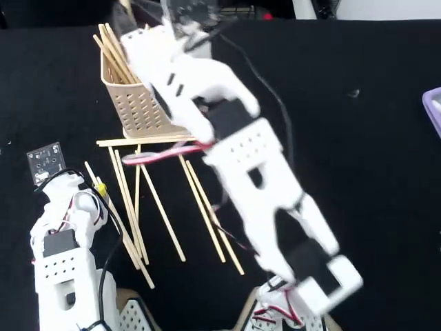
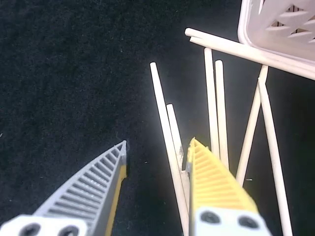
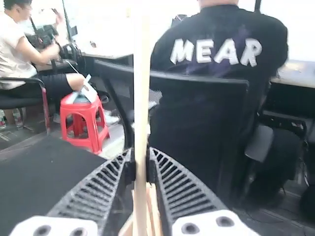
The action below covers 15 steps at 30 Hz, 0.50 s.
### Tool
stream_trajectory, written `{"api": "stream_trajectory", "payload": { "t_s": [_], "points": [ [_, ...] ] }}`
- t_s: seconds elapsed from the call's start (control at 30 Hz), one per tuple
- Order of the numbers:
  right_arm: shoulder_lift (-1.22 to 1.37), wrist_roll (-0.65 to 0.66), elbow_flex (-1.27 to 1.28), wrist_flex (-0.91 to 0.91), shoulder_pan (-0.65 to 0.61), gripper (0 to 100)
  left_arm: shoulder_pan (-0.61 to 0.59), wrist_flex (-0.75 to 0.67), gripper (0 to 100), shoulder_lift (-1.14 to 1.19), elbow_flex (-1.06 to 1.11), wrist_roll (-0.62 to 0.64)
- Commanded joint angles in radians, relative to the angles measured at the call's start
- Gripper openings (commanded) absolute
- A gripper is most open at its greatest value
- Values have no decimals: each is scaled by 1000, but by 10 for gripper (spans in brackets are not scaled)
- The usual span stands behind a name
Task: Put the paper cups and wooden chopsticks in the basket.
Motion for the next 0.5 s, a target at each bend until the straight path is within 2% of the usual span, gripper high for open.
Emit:
{"api": "stream_trajectory", "payload": {
  "t_s": [0.0, 0.27, 0.47],
  "points": [
    [143, -2, -194, -43, -35, 11, -4, -17, 202, -12, -10, 9],
    [456, 5, -389, -40, -38, 11, -4, -17, 202, -12, -10, 9],
    [483, 149, -398, 29, -41, 13, -4, -17, 202, -12, -10, 9]
  ]
}}
